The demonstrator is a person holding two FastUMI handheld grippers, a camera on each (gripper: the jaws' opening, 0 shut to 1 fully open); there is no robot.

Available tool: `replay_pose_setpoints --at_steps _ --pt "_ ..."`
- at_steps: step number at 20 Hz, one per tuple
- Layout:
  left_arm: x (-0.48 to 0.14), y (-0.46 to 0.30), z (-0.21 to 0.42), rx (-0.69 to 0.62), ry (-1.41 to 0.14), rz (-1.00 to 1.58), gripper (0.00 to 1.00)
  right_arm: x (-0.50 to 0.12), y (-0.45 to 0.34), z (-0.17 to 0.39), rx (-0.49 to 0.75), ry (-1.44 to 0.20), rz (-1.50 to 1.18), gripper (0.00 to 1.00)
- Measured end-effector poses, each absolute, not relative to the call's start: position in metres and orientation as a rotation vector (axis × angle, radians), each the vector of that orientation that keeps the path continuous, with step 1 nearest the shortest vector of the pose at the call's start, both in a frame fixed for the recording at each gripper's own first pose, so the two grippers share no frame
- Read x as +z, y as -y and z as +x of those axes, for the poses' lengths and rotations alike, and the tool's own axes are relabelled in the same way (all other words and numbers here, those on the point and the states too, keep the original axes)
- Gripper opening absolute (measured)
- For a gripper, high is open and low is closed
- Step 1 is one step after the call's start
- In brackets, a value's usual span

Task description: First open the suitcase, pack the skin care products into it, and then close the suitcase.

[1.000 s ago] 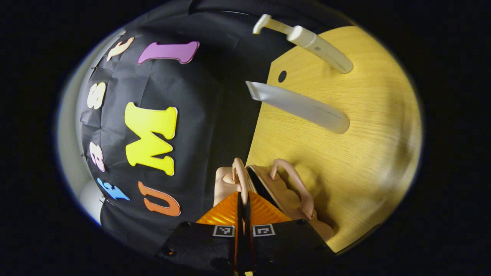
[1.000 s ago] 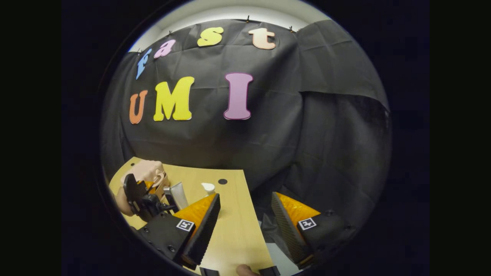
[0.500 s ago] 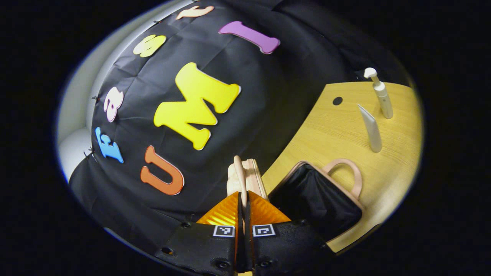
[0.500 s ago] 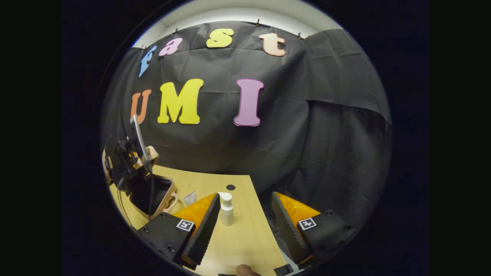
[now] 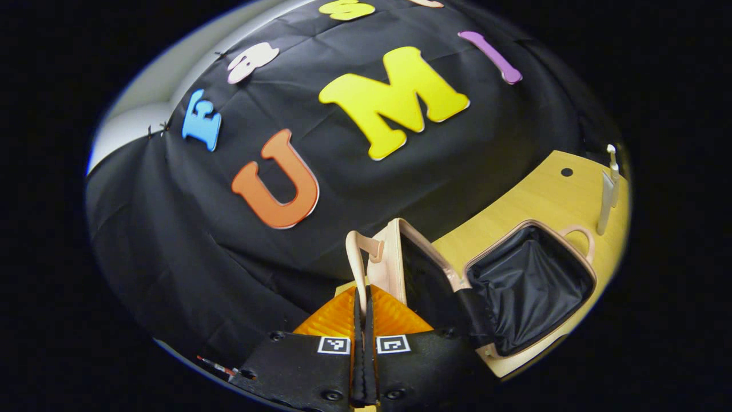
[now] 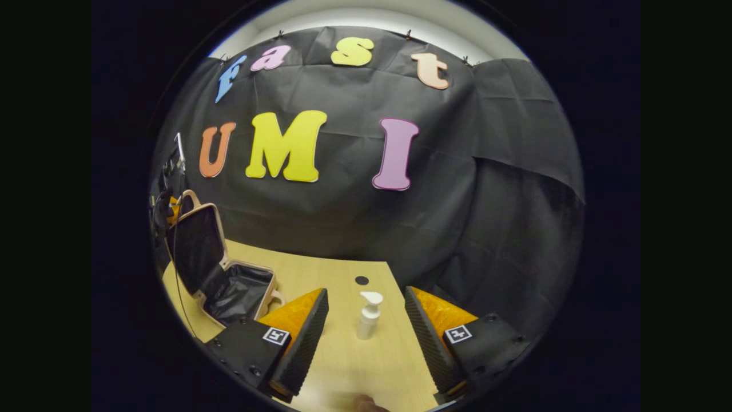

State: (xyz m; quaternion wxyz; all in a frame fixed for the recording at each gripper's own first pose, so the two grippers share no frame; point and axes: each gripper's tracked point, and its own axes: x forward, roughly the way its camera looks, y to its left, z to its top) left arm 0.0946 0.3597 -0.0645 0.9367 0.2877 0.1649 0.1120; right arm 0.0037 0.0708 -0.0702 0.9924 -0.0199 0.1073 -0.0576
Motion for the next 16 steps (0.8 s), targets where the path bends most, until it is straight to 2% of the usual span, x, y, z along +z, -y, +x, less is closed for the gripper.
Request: replay_pose_setpoints --at_steps 6,10,13,14,16 --pt "-0.139 -0.457 0.101 0.283 -0.460 0.376 0.03 -0.079 -0.085 -0.001 -0.145 -0.267 -0.053 0.80" --pt "-0.193 -0.487 0.106 0.237 -0.522 0.249 0.03 -0.090 -0.087 -0.011 -0.178 -0.303 -0.079 0.80" --pt "-0.239 -0.502 0.107 0.214 -0.574 0.123 0.03 -0.100 -0.104 -0.017 -0.152 -0.324 -0.123 0.80" --pt "-0.253 -0.504 0.105 0.206 -0.595 0.084 0.06 -0.105 -0.107 -0.019 -0.145 -0.337 -0.130 0.80" --pt "-0.273 -0.510 0.103 0.186 -0.611 0.026 0.03 -0.112 -0.114 -0.026 -0.131 -0.356 -0.146 0.80"
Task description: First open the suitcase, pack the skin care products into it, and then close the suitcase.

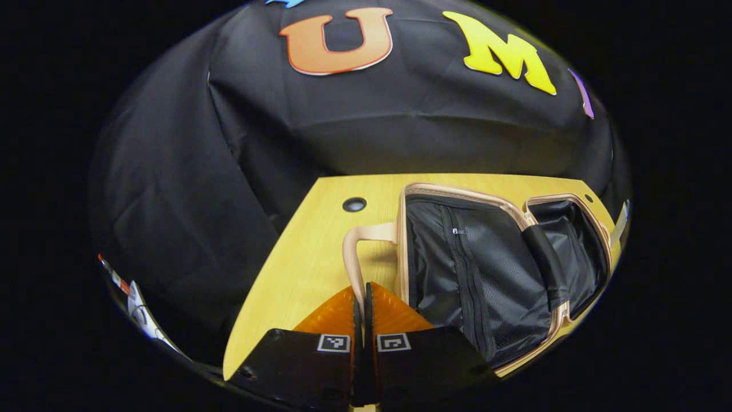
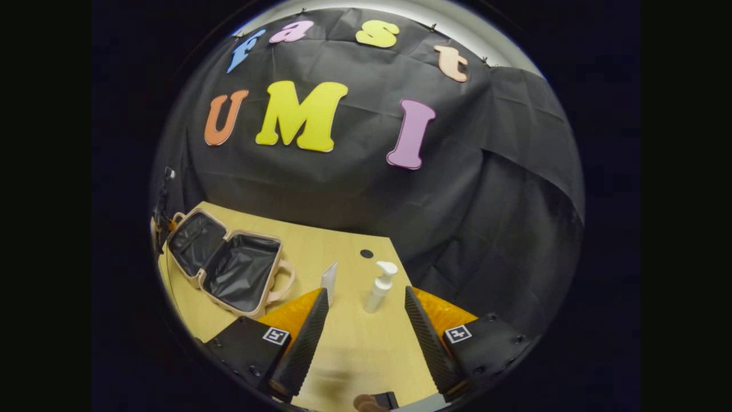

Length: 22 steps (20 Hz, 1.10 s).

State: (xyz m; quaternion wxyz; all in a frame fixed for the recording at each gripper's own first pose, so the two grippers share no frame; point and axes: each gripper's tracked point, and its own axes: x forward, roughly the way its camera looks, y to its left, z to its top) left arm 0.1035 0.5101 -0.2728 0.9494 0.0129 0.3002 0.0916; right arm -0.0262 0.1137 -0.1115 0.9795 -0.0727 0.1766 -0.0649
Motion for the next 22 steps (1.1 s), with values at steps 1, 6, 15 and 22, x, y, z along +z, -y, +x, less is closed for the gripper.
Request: replay_pose_setpoints --at_steps 1,6,15,22 --pt "-0.281 -0.511 0.105 0.173 -0.614 -0.010 0.03 -0.116 -0.114 -0.028 -0.128 -0.365 -0.156 0.80" --pt "-0.306 -0.510 0.105 0.165 -0.620 -0.145 0.07 -0.102 -0.107 -0.030 -0.164 -0.318 -0.246 0.81" --pt "-0.239 -0.487 0.079 0.209 -0.480 -0.140 1.00 -0.110 -0.092 -0.016 -0.109 -0.309 -0.212 0.81" --pt "-0.175 -0.321 0.078 -0.001 -0.402 -0.066 0.98 -0.110 -0.050 0.012 -0.065 -0.265 -0.191 0.82"
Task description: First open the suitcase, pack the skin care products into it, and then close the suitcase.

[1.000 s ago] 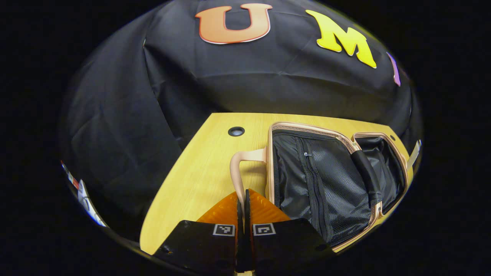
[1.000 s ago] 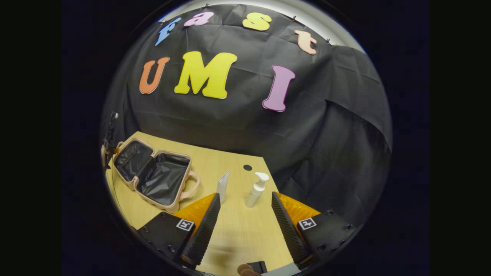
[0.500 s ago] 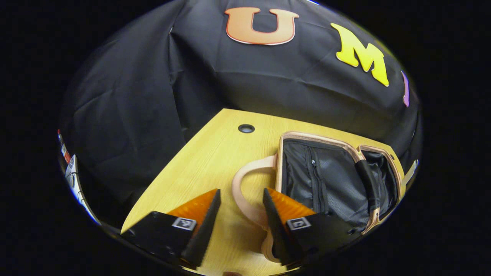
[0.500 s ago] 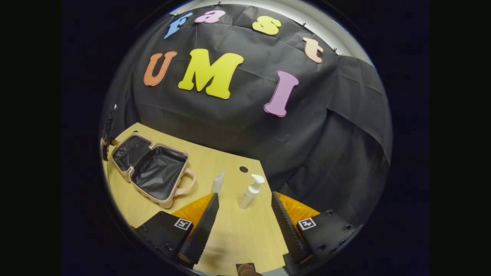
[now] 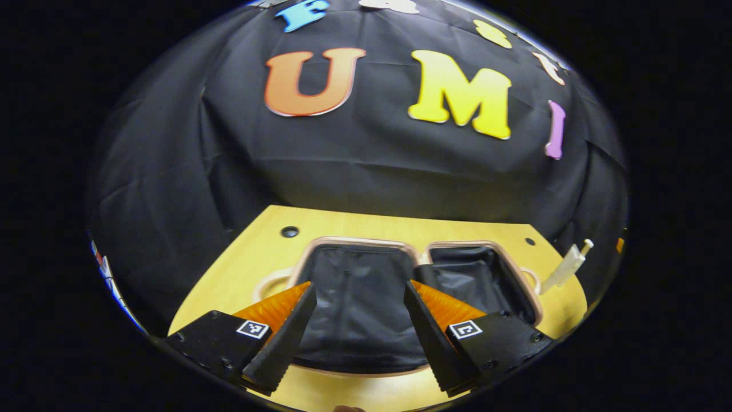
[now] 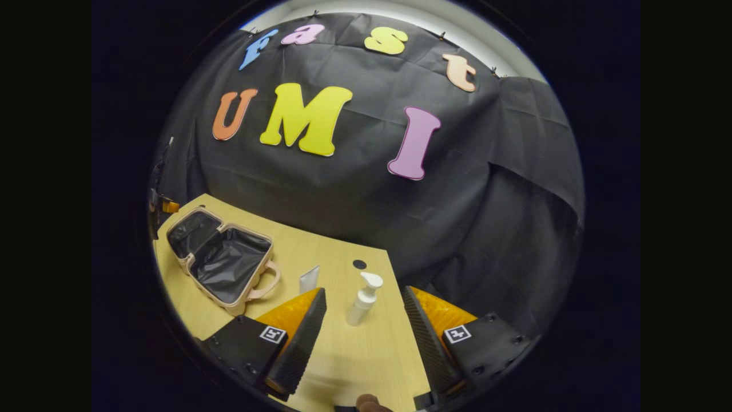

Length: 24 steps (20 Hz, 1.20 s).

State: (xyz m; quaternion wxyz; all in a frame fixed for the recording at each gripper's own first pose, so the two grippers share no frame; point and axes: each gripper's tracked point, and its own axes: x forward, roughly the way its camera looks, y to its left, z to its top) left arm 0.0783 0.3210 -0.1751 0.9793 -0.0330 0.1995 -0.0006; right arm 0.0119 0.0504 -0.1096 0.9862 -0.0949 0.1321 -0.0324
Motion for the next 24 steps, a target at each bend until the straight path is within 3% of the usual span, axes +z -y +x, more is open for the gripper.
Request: replay_pose_setpoints --at_steps 7,14,19,24 --pt "-0.168 -0.112 0.083 -0.290 -0.390 -0.007 0.98 -0.132 0.000 0.034 -0.042 -0.297 -0.164 0.81" --pt "-0.213 0.061 0.085 -0.579 -0.474 0.068 0.98 -0.155 0.059 0.042 -0.048 -0.345 -0.165 0.82" --pt "-0.272 0.130 0.118 -0.616 -0.558 0.078 0.99 -0.178 0.093 0.044 -0.062 -0.407 -0.172 0.82" --pt "-0.301 0.139 0.155 -0.531 -0.579 0.108 0.97 -0.199 0.111 0.052 -0.052 -0.464 -0.182 0.81"
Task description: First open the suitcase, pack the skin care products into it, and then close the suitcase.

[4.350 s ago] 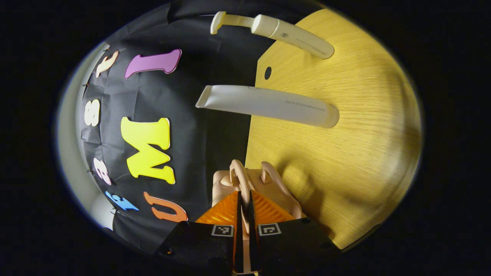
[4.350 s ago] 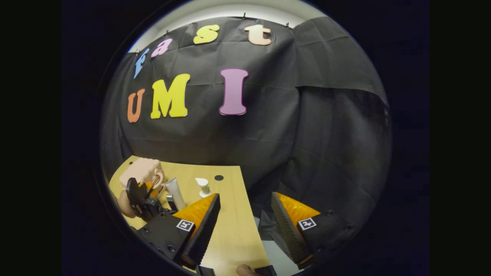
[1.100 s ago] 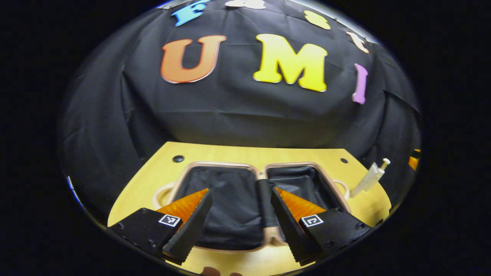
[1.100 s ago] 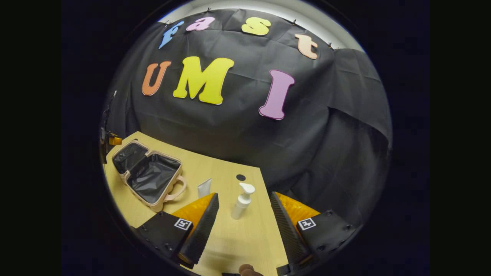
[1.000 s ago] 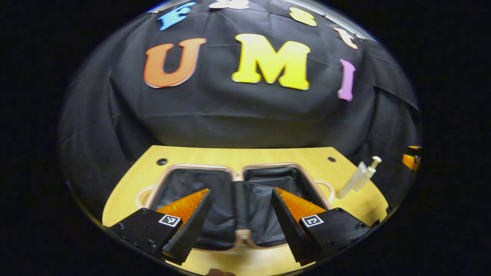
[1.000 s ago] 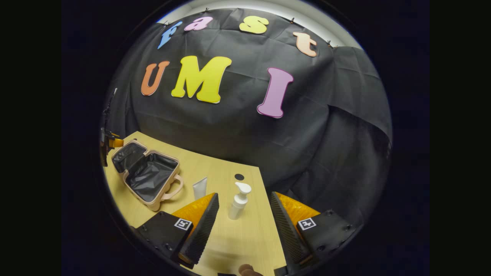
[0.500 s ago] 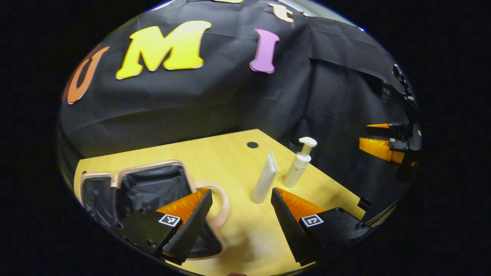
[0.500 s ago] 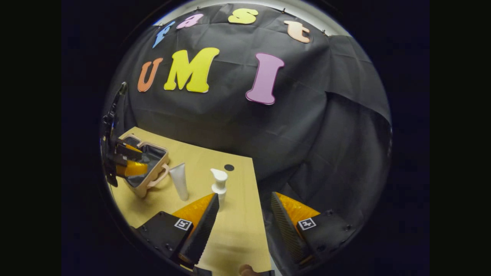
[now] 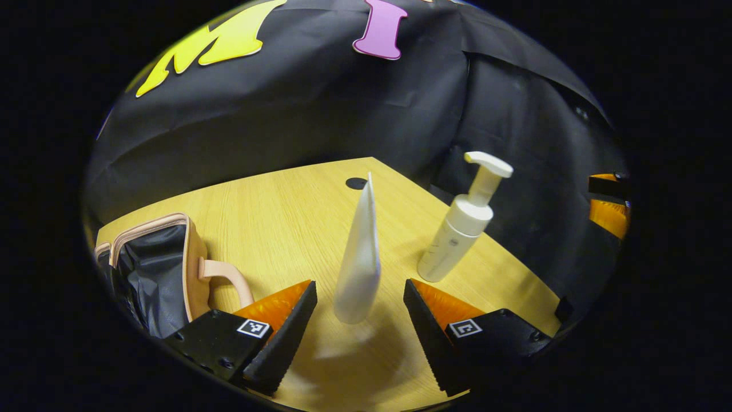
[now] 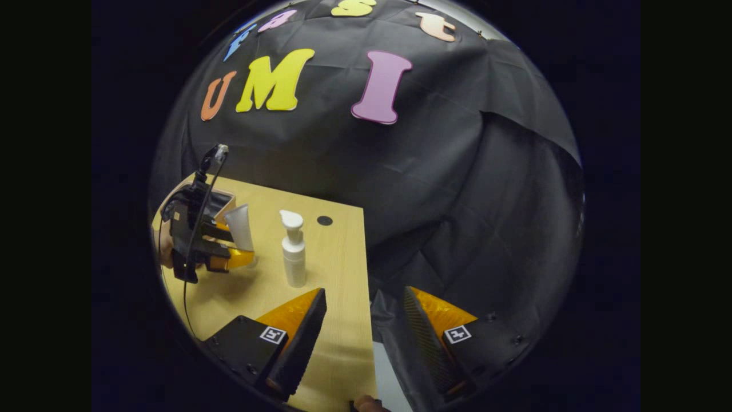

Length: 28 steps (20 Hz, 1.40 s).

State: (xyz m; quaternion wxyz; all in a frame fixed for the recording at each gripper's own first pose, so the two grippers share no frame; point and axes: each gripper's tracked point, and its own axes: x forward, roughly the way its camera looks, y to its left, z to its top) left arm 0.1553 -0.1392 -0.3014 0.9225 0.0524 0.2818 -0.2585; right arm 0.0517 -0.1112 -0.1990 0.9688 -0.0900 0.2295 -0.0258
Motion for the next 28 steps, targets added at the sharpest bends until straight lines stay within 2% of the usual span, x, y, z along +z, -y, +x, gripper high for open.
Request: replay_pose_setpoints --at_steps 1,4,5,6,7,10,11,12,15,18,22,24,27,28 --pt "-0.305 0.140 0.160 -0.516 -0.572 0.112 0.96 -0.204 0.112 0.053 -0.045 -0.475 -0.184 0.81" --pt "-0.307 0.137 0.169 -0.492 -0.557 0.122 0.85 -0.215 0.106 0.060 -0.013 -0.496 -0.180 0.82" --pt "-0.307 0.137 0.169 -0.492 -0.555 0.120 0.73 -0.218 0.103 0.062 -0.002 -0.499 -0.178 0.81" --pt "-0.307 0.137 0.169 -0.494 -0.554 0.108 0.67 -0.221 0.098 0.067 0.011 -0.502 -0.175 0.81" --pt "-0.308 0.138 0.167 -0.488 -0.562 0.094 0.46 -0.224 0.092 0.071 0.026 -0.499 -0.168 0.81" --pt "-0.302 0.123 0.156 -0.446 -0.587 0.116 0.43 -0.228 0.064 0.091 0.095 -0.486 -0.125 0.83" --pt "-0.298 0.117 0.150 -0.436 -0.593 0.117 0.50 -0.227 0.055 0.099 0.113 -0.478 -0.118 0.81" --pt "-0.291 0.114 0.144 -0.432 -0.594 0.105 0.41 -0.228 0.045 0.107 0.129 -0.473 -0.113 0.81" --pt "-0.271 0.099 0.117 -0.428 -0.590 0.114 0.41 -0.233 0.014 0.128 0.171 -0.471 -0.097 0.81" --pt "-0.247 0.072 0.085 -0.368 -0.582 0.106 0.40 -0.244 -0.010 0.151 0.187 -0.470 -0.103 0.82" --pt "-0.211 0.028 0.041 -0.236 -0.548 0.065 0.40 -0.273 -0.023 0.181 0.156 -0.521 -0.081 0.82" --pt "-0.194 0.000 0.021 -0.171 -0.534 0.049 0.41 -0.287 -0.023 0.193 0.115 -0.551 -0.071 0.79" --pt "-0.172 -0.034 -0.006 -0.098 -0.520 0.022 0.40 -0.297 -0.025 0.202 0.072 -0.567 -0.042 0.68" --pt "-0.167 -0.046 -0.013 -0.081 -0.519 0.013 0.41 -0.299 -0.024 0.204 0.048 -0.566 -0.048 0.68"
